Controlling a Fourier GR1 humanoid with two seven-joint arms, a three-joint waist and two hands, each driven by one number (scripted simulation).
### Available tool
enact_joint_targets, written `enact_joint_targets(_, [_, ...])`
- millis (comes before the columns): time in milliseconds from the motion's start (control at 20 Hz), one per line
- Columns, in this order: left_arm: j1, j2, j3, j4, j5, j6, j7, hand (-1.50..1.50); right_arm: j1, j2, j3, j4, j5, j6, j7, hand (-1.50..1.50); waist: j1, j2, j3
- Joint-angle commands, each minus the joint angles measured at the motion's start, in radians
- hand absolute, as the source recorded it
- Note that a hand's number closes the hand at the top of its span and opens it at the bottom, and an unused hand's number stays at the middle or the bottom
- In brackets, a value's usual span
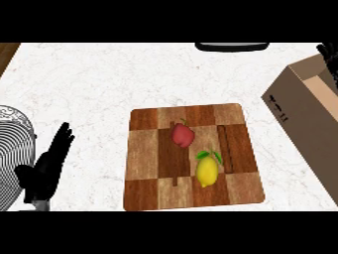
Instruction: Pick the bell pepper from the cutting board and place it in the cardboard box
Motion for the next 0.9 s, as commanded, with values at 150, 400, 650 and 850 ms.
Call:
enact_joint_targets(150, [-0.120, 0.109, -0.039, -0.104, -0.097, -0.033, -0.016, 0.00, -0.053, 0.060, 0.062, -0.220, 0.243, -0.316, 0.210, -1.50, -0.038, -0.048, -0.028])
enact_joint_targets(400, [-0.172, 0.164, -0.053, -0.134, -0.118, -0.081, -0.016, 0.00, 0.018, -0.044, 0.146, -0.248, 0.535, -0.381, 0.442, -1.50, -0.093, -0.055, -0.035])
enact_joint_targets(650, [-0.190, 0.168, -0.082, -0.195, -0.107, -0.125, 0.020, 0.00, 0.055, -0.048, 0.355, -0.407, 0.828, -0.326, 0.670, -1.50, -0.047, -0.048, -0.030])
enact_joint_targets(850, [-0.229, 0.177, -0.085, -0.203, -0.091, -0.159, 0.051, 0.00, -0.017, -0.035, 0.507, -0.484, 1.007, -0.151, 0.871, -1.50, -0.019, -0.038, -0.029])
